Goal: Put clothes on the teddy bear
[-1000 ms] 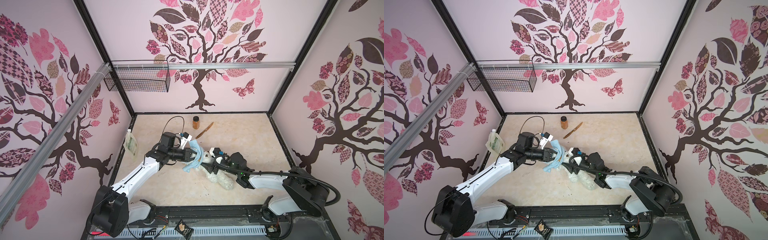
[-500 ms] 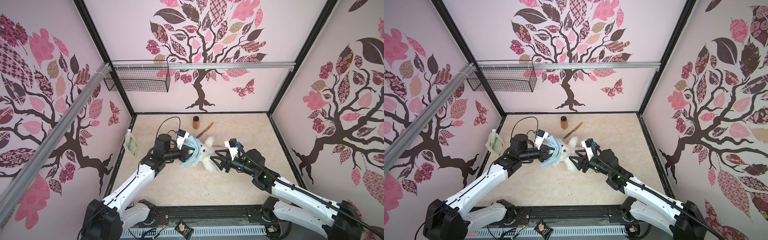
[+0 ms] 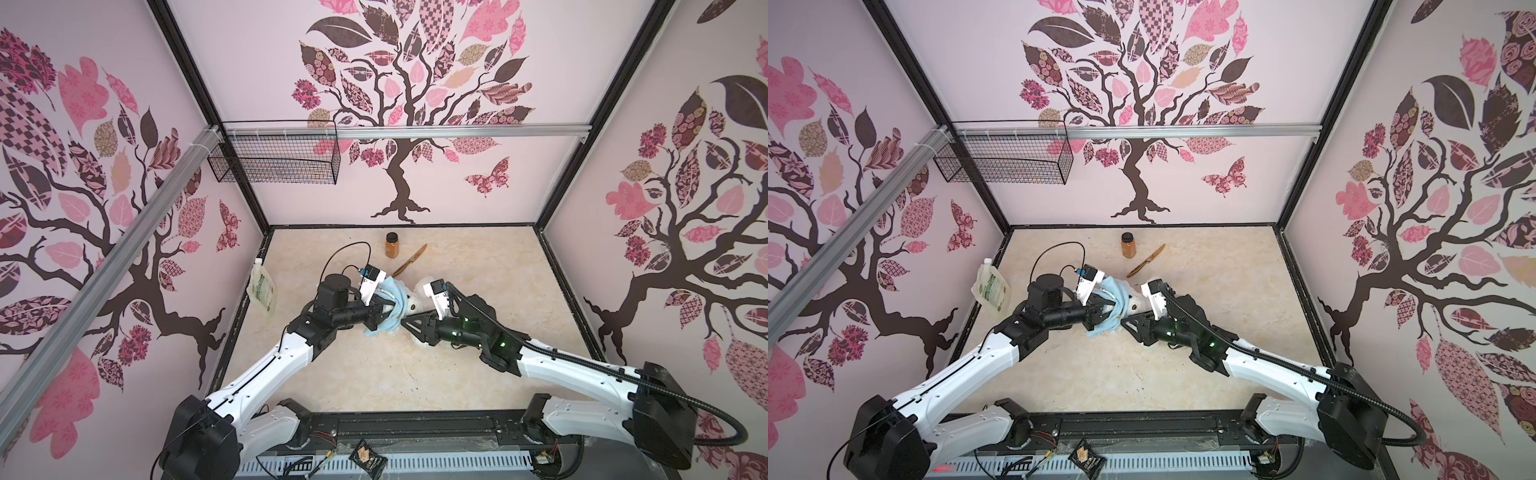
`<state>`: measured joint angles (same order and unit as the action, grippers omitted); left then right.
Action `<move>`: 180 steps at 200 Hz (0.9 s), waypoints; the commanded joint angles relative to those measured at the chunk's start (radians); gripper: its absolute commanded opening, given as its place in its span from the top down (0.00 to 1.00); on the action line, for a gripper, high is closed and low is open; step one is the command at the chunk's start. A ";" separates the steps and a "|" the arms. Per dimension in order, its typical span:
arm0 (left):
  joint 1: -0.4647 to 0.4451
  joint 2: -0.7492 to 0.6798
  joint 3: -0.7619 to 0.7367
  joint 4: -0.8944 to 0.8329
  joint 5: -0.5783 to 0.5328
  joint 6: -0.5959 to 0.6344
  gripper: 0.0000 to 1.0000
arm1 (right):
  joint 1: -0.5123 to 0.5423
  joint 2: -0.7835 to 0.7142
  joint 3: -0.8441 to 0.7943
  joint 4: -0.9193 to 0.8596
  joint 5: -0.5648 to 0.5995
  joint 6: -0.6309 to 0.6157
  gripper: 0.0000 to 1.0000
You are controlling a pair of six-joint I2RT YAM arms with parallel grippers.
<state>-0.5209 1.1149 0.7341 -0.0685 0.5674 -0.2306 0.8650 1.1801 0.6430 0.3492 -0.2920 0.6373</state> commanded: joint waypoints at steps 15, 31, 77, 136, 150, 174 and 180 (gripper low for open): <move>-0.010 -0.016 -0.024 0.055 -0.001 0.028 1.00 | 0.007 0.052 0.059 0.064 0.043 0.041 0.64; -0.012 -0.015 -0.024 0.053 -0.003 0.029 1.00 | 0.008 0.075 0.071 0.080 0.057 0.048 0.66; -0.013 -0.043 -0.023 -0.002 -0.011 0.057 1.00 | 0.001 0.018 0.031 0.016 0.274 0.014 0.94; -0.010 -0.086 -0.058 -0.035 -0.070 0.074 0.99 | -0.098 -0.140 -0.101 -0.021 0.316 0.056 1.00; -0.011 -0.083 -0.051 -0.046 -0.069 0.083 0.99 | -0.134 -0.157 -0.136 -0.008 0.293 0.092 1.00; -0.008 -0.076 -0.044 -0.064 -0.047 0.093 1.00 | -0.187 -0.171 -0.177 0.003 0.279 0.120 1.00; -0.007 -0.076 -0.044 -0.062 -0.035 0.092 1.00 | -0.199 -0.167 -0.182 0.004 0.268 0.123 1.00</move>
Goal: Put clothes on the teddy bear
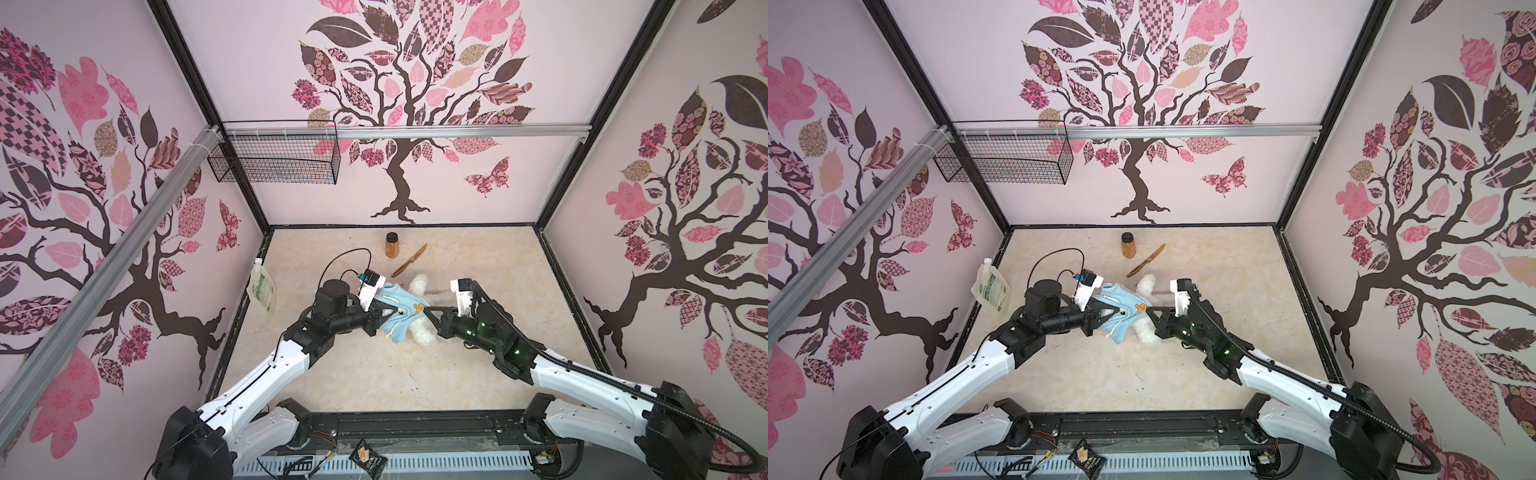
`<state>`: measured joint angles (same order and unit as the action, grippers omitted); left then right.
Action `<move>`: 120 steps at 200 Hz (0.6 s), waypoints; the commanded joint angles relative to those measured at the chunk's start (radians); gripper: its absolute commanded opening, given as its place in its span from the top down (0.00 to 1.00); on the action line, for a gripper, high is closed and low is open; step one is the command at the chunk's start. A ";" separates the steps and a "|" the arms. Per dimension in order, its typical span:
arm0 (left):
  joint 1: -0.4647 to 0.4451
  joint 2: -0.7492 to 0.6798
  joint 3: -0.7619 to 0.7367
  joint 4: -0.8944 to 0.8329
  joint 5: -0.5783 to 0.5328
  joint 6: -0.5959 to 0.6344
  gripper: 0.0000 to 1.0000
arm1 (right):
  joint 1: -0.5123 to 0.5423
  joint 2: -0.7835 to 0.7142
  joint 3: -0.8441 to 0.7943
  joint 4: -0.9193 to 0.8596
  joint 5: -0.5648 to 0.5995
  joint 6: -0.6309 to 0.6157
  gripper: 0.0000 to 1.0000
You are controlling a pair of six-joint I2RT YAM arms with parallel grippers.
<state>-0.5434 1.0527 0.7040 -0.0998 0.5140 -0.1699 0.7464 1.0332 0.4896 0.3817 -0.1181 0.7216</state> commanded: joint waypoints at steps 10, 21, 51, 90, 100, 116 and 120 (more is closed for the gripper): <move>0.018 -0.016 -0.015 -0.021 0.048 0.031 1.00 | -0.107 -0.003 -0.029 -0.032 0.066 0.043 1.00; 0.020 -0.021 -0.019 -0.002 0.090 0.025 1.00 | -0.137 0.022 -0.029 -0.026 0.018 0.042 0.97; 0.025 -0.046 -0.039 0.042 0.157 0.042 1.00 | -0.145 0.051 0.005 0.024 -0.205 -0.113 0.78; 0.026 -0.062 -0.036 0.002 0.133 0.280 1.00 | -0.145 -0.076 0.080 -0.124 -0.344 -0.304 0.56; 0.026 -0.068 -0.046 0.018 0.130 0.331 1.00 | -0.145 -0.095 0.101 -0.151 -0.359 -0.309 0.53; 0.026 -0.083 -0.064 0.050 0.121 0.374 1.00 | -0.145 -0.083 0.144 -0.178 -0.437 -0.290 0.50; 0.026 -0.087 -0.068 0.057 0.124 0.381 1.00 | -0.145 -0.075 0.156 -0.184 -0.457 -0.283 0.50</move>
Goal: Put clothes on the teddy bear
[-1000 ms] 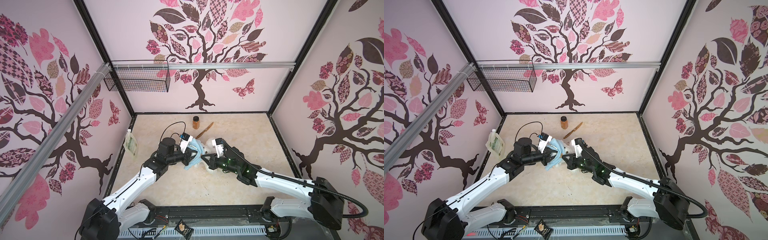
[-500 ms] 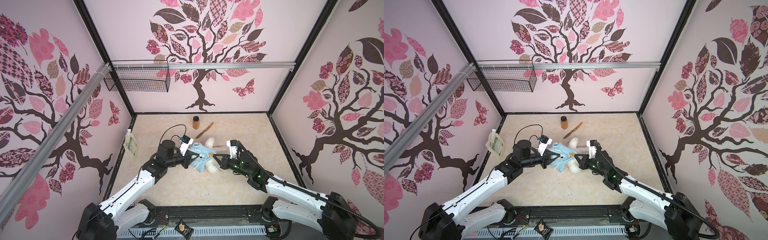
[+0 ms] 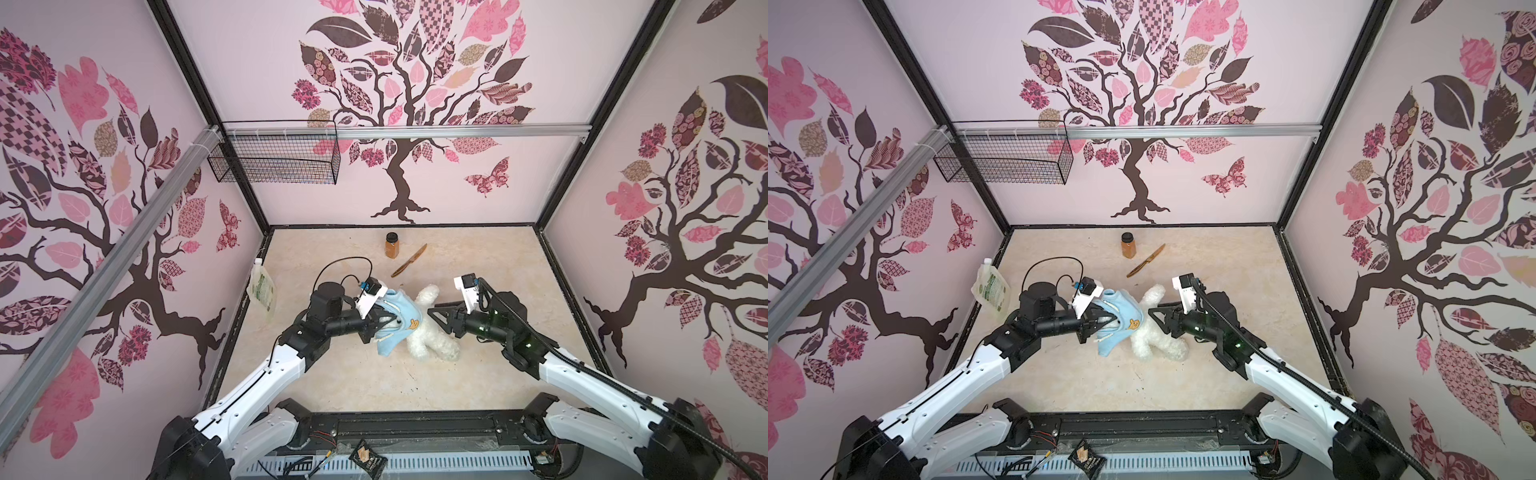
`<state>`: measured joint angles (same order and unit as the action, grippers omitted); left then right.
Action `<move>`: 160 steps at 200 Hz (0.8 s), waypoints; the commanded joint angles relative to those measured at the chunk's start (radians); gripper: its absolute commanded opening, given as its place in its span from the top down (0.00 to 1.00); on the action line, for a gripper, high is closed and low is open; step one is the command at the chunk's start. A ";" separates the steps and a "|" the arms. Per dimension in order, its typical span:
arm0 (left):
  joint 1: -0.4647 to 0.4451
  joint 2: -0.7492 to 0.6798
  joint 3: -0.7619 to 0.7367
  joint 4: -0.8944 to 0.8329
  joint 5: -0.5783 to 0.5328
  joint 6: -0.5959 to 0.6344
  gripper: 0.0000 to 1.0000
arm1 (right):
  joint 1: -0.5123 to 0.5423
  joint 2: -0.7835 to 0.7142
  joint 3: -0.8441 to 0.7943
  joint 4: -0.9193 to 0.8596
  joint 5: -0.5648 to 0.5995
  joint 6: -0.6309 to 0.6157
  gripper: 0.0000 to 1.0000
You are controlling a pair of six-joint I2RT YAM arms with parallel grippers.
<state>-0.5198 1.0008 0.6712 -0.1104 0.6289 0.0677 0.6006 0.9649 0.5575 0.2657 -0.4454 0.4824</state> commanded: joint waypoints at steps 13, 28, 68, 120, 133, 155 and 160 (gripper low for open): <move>0.002 -0.053 -0.052 0.097 0.017 0.154 1.00 | -0.004 0.034 0.122 -0.089 -0.190 -0.015 0.49; 0.003 -0.082 -0.083 0.145 0.055 0.172 1.00 | -0.007 0.086 0.146 -0.088 -0.262 0.016 0.50; -0.003 -0.147 -0.144 0.204 0.092 0.224 1.00 | -0.005 0.178 0.153 0.006 -0.366 0.091 0.54; -0.010 -0.123 -0.127 0.161 0.080 0.239 1.00 | -0.001 0.213 0.143 0.066 -0.396 0.112 0.61; -0.010 -0.119 -0.126 0.161 0.078 0.238 1.00 | 0.004 0.231 0.136 0.089 -0.404 0.124 0.65; -0.011 -0.115 -0.125 0.160 0.081 0.237 1.00 | 0.018 0.262 0.141 0.105 -0.397 0.127 0.68; -0.010 -0.115 -0.125 0.159 0.083 0.238 1.00 | 0.019 0.268 0.143 0.108 -0.394 0.128 0.70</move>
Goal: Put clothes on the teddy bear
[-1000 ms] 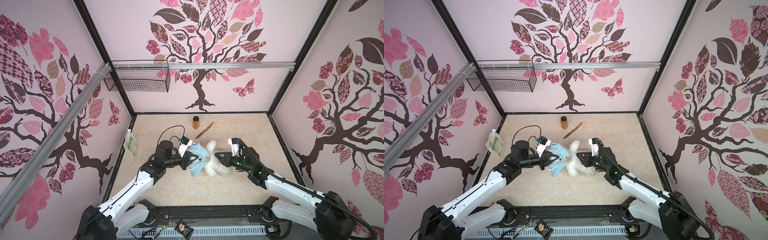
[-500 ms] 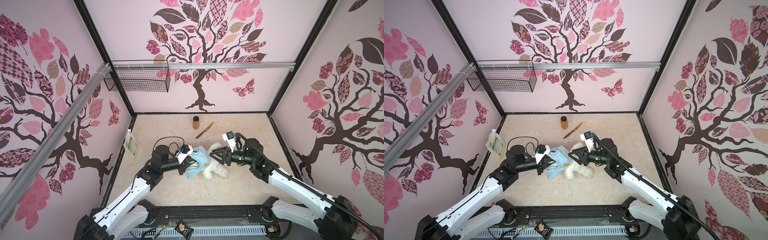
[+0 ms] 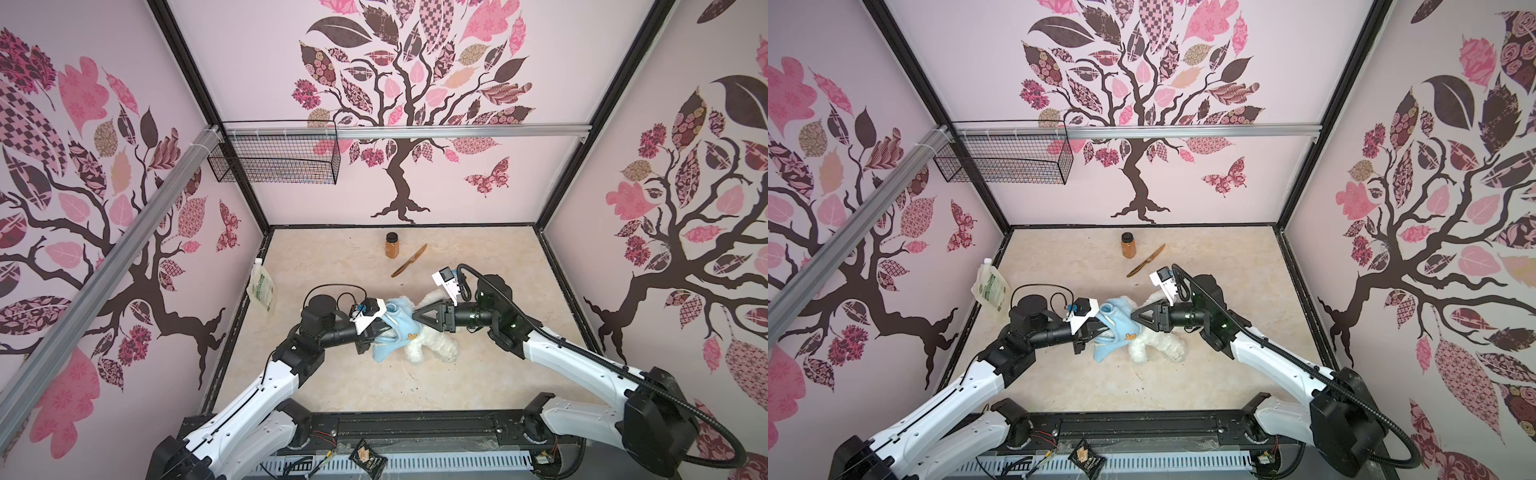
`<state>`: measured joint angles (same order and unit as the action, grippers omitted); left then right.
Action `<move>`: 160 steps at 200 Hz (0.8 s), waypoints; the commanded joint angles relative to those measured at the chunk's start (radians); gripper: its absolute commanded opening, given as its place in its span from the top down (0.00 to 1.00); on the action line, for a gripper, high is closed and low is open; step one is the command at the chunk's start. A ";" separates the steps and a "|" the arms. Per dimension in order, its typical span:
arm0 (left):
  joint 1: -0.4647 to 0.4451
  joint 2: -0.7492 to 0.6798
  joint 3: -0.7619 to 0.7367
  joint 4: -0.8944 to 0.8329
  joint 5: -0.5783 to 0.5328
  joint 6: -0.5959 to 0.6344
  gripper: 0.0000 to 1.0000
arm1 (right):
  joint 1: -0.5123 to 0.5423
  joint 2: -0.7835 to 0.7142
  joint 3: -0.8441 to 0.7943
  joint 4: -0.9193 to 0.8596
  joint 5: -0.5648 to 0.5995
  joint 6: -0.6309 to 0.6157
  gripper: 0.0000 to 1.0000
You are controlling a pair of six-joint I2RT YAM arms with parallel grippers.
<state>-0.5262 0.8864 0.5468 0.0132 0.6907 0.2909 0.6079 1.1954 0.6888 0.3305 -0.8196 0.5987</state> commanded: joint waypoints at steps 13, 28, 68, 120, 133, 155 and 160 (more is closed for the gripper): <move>-0.005 -0.002 -0.001 0.035 0.023 0.014 1.00 | 0.012 0.046 0.015 0.045 0.010 0.016 0.79; -0.004 -0.007 0.000 0.023 0.023 0.015 1.00 | 0.004 0.030 0.014 0.003 0.096 0.001 0.90; -0.004 -0.052 -0.019 0.067 0.107 -0.052 1.00 | -0.245 -0.003 -0.158 0.151 0.170 0.228 1.00; 0.004 -0.066 -0.098 0.405 0.055 -0.375 1.00 | -0.254 0.019 -0.166 0.156 0.212 0.237 0.96; 0.004 -0.061 -0.087 0.387 -0.044 -0.430 1.00 | -0.208 0.003 -0.133 0.112 0.231 0.158 0.90; 0.005 -0.057 -0.052 0.302 -0.270 -0.586 1.00 | -0.153 -0.065 -0.107 0.062 0.262 0.031 0.73; 0.009 -0.056 -0.042 0.275 -0.320 -0.643 1.00 | -0.141 -0.088 -0.113 0.063 0.278 0.009 0.71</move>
<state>-0.5301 0.8536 0.4557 0.2619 0.6048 -0.1101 0.4355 1.1931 0.5499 0.4759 -0.6926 0.7547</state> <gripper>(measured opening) 0.085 0.230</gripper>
